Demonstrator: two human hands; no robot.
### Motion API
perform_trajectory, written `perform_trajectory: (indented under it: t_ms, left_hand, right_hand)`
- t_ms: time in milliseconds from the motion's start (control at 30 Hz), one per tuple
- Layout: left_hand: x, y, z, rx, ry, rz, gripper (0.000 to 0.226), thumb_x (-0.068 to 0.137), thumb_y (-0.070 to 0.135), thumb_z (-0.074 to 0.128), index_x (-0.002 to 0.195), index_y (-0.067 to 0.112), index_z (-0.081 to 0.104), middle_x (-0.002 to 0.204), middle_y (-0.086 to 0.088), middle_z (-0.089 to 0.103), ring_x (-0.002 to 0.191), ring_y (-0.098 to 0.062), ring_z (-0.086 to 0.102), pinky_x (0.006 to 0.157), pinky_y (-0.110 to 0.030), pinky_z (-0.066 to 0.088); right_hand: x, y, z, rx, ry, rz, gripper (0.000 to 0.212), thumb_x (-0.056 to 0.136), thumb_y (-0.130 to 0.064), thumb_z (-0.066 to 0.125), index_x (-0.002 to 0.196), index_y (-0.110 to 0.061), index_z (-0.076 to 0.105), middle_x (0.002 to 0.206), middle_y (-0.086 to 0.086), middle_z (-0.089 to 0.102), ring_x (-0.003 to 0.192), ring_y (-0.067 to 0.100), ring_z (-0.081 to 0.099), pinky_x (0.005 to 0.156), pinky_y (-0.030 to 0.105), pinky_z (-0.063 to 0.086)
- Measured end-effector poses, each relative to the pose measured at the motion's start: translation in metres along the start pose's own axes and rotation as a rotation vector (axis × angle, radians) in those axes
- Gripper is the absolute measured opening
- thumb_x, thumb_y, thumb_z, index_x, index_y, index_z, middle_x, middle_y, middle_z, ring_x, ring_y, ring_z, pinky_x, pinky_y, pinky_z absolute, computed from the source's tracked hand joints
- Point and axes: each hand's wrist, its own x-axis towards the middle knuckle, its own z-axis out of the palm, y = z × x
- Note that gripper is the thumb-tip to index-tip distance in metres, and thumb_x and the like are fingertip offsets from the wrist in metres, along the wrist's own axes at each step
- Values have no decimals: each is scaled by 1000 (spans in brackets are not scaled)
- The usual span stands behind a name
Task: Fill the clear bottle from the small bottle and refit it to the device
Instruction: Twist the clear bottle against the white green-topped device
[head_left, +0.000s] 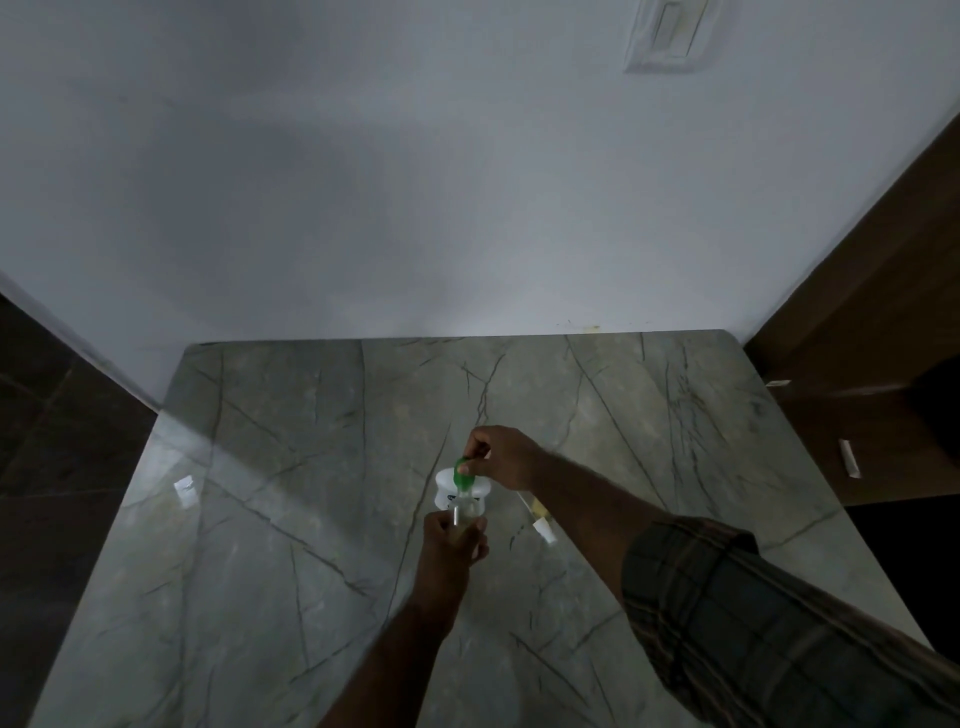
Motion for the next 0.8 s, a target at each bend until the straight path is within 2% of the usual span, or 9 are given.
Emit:
perform_trajectory:
  t_ms: [133,300,533,700,800]
  left_hand:
    - [3,6,5,10,6,2,32,86,19,72,110,8,53,92,-11,68,75,-16,69,70,-28,57]
    - [2,2,1,20,-20,-11,35,86,23,72,106,-1,55,83,-9,64,71,-16,65,70,-30,57]
    - [3,11,6,6,26,-32,39,86,17,73,114,2,50,98,-16,66,83,-23,68,76,-38,59]
    - [-1,7,3,49,2,-41,35,89,19,69,114,2,52,98,-15,66,84,-24,67,80,-39,61]
    - [-1,12,5,93,-7,-17,33,91,19,66,115,0,53,100,-18,66,87,-30,67,83,-43,59]
  right_hand:
    - [1,0,-7,12,14,23,27,84,-26,75,100,-6,68,105,11,69,98,25,63,75,28,46]
    - [-1,5,3,10,19,24,29,85,-28,74,99,-4,67,105,13,69,99,28,63,78,33,47]
    - [-1,-3,-8,1,12,-8,28,85,-25,73,100,-2,67,105,14,69,99,28,63,83,37,50]
    - [-1,4,1,-7,20,5,27,86,-25,72,100,-3,65,104,14,68,98,28,63,83,39,51]
    - [2,0,-3,-17,5,1,27,85,-25,73,100,-4,66,104,13,69,98,27,63,83,39,50]
